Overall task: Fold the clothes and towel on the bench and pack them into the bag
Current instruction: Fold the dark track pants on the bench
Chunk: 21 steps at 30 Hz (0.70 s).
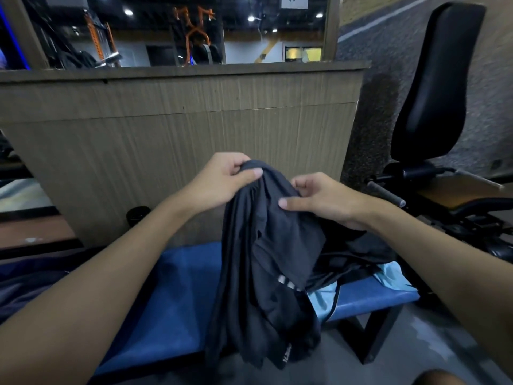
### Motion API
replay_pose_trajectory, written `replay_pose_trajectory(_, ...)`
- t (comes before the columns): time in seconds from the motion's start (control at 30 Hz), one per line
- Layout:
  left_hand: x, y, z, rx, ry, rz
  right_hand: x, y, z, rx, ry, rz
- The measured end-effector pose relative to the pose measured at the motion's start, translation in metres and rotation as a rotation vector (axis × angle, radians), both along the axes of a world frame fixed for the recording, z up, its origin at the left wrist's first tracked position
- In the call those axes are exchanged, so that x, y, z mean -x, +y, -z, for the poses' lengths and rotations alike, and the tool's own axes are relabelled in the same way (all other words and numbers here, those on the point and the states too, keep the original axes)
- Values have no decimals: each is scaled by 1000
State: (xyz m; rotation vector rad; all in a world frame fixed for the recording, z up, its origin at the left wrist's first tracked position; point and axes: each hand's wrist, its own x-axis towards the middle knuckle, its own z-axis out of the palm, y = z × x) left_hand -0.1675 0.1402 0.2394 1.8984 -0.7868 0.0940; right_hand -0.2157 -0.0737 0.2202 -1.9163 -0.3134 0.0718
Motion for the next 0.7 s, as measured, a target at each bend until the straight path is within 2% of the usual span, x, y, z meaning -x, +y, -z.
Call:
replay_pose_trajectory(0.1, -8, 13, -7, 13, 13, -113, 2, -11, 8, 51, 56, 20)
replay_pose_trajectory(0.2, -17, 21, -3, -140, 48, -207, 1, -6, 0, -85, -45, 139)
replay_pose_trajectory(0.27, -12, 16, 1, -176, 81, -174, -1, 3, -12, -165, -114, 197)
replay_pose_trajectory(0.47, 21, -16, -2, -2, 182, 114, -4, 30, -33, -153, -192, 151)
replay_pose_trajectory(0.6, 19, -13, -8, 24, 116, 37, -2, 26, -28, -245, -185, 131)
replay_pose_trajectory(0.7, 13, -8, -12, 212, 113, -18, 1, 14, -12, -303, -66, 24)
